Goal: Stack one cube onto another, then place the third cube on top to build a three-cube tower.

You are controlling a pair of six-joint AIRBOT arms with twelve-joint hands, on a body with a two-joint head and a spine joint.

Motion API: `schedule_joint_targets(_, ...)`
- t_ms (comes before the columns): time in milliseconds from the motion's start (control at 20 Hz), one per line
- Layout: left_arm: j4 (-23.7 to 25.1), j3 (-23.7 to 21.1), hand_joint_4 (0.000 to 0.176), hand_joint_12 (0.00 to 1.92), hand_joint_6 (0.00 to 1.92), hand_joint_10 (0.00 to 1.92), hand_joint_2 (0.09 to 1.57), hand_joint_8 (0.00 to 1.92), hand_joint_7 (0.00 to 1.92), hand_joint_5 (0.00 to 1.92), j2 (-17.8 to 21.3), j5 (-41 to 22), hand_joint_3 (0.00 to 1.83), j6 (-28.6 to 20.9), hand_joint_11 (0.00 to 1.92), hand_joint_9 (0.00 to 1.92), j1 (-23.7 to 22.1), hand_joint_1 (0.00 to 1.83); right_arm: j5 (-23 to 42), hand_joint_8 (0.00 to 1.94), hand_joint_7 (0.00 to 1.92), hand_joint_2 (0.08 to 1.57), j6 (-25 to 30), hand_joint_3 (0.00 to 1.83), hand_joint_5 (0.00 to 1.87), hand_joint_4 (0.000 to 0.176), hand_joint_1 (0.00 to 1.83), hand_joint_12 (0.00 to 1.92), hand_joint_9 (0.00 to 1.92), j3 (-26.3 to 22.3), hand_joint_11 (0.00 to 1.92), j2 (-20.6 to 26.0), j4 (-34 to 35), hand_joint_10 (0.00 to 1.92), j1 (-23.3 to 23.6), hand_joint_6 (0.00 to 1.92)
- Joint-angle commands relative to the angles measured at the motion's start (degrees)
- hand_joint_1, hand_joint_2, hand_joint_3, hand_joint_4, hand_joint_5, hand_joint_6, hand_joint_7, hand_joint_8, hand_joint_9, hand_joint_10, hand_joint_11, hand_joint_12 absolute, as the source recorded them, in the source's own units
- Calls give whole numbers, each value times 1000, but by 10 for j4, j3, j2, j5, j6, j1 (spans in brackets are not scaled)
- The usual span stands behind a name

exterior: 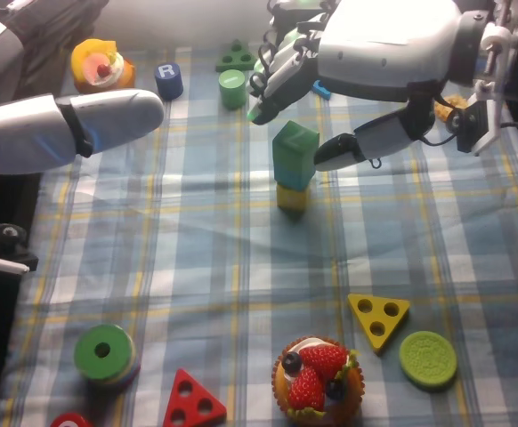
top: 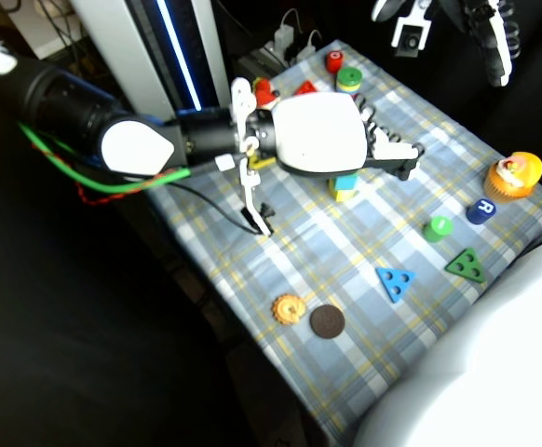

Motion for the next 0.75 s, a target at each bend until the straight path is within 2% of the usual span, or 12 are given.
schedule_joint_targets(0, 4, 4, 124, 208, 3, 0, 819, 1, 162, 191, -1, -76, 0, -15, 72, 133, -6, 674, 53, 0, 570, 948, 4, 0, 692, 0, 1058, 1070, 500, -6, 3, -1, 27, 0, 4, 0)
schedule_joint_targets(50, 5, 9, 115, 213, 4, 3, 826, 6, 175, 194, -1, -82, 1, -36, 79, 141, -4, 634, 61, 1, 509, 944, 4, 0, 631, 0, 1066, 938, 424, -12, 0, 3, 34, 6, 4, 1)
schedule_joint_targets(200, 21, 28, 154, 199, 0, 0, 830, 0, 106, 154, 0, -131, 2, -141, 11, 56, 10, 539, 121, 0, 354, 955, -4, 4, 373, 0, 898, 630, 311, -36, 0, 63, 93, 1, -9, 0)
schedule_joint_targets(250, 27, 27, 143, 195, 7, 3, 810, 9, 125, 168, 2, -150, 0, -158, 1, 58, 15, 636, 141, 0, 312, 985, -18, 8, 315, 0, 773, 513, 267, -46, 0, 84, 124, 0, -19, 0)
schedule_joint_targets(300, 34, 27, 167, 193, 6, 5, 788, 14, 143, 169, 3, -168, 0, -176, 0, 63, 20, 670, 166, 2, 272, 990, -40, 5, 284, 1, 716, 387, 254, -62, 0, 105, 164, 1, -32, 1)
schedule_joint_targets(350, 44, 26, 174, 171, 1, 4, 766, 3, 121, 134, 4, -192, 0, -201, 0, 74, 26, 617, 216, 2, 265, 976, -76, 0, 276, 0, 687, 226, 251, -85, 0, 132, 222, 0, -60, 0)
schedule_joint_targets(450, 51, 21, 176, 247, 1, 7, 738, 0, 63, 103, 8, -229, 0, -227, 0, 96, 41, 606, 306, 0, 268, 1012, -116, 0, 256, 7, 614, 252, 233, -122, 0, 169, 304, 0, -115, 0)
schedule_joint_targets(500, 53, 16, 176, 521, 0, 3, 765, 6, 194, 124, 11, -251, 0, -237, 1, 224, 50, 556, 357, 10, 365, 1082, -124, 1, 289, 0, 512, 446, 314, -137, 7, 182, 338, 3, -146, 4)
schedule_joint_targets(550, 55, 13, 176, 521, 0, 3, 765, 6, 194, 124, 12, -266, 0, -242, 1, 224, 56, 556, 388, 10, 365, 1082, -130, 1, 289, 0, 512, 446, 314, -146, 7, 187, 359, 3, -168, 4)
schedule_joint_targets(600, 56, 11, 176, 629, 0, 2, 767, 1, 233, 142, 13, -280, 0, -248, 0, 258, 62, 561, 425, 4, 365, 1115, -143, 9, 288, 0, 596, 473, 337, -155, 21, 190, 385, 6, -191, 2)
schedule_joint_targets(650, 58, 9, 167, 766, 0, 2, 807, 1, 243, 112, 13, -296, 0, -255, 0, 273, 68, 537, 460, 5, 371, 1139, -156, 13, 298, 0, 632, 485, 359, -165, 46, 193, 410, 11, -216, 4)
schedule_joint_targets(700, 61, 7, 132, 813, 0, 9, 867, 4, 254, 87, 13, -310, 20, -262, 44, 296, 73, 454, 499, 6, 416, 1145, -166, 4, 331, 0, 578, 507, 418, -173, 107, 196, 433, 14, -238, 4)
